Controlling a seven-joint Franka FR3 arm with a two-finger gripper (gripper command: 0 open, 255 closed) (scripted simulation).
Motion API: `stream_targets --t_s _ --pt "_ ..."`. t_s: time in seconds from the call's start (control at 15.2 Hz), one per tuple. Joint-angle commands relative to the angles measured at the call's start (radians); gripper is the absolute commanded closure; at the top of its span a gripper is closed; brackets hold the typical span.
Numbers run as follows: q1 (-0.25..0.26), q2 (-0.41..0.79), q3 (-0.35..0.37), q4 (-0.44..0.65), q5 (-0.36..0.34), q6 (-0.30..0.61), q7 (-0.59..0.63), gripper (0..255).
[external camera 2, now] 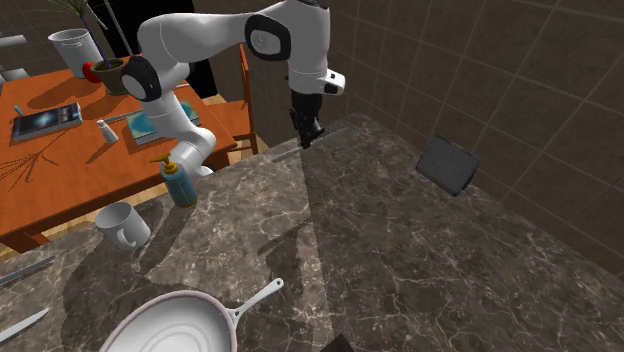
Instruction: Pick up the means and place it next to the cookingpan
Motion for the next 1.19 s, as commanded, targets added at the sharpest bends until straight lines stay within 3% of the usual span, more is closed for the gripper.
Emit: stream_targets --t_s 0.0,0.53,1.12 --pt "-0.013 -0.060 -0.019 -0.063 -0.006 0.004 -0.033 255" --pt "-0.069 -0.255 -0.113 -0.243 -0.058 -0.001 -0.180 255" --pt "-0.132 -0.413 -0.240 -0.349 -0.151 -0.030 -0.362 255"
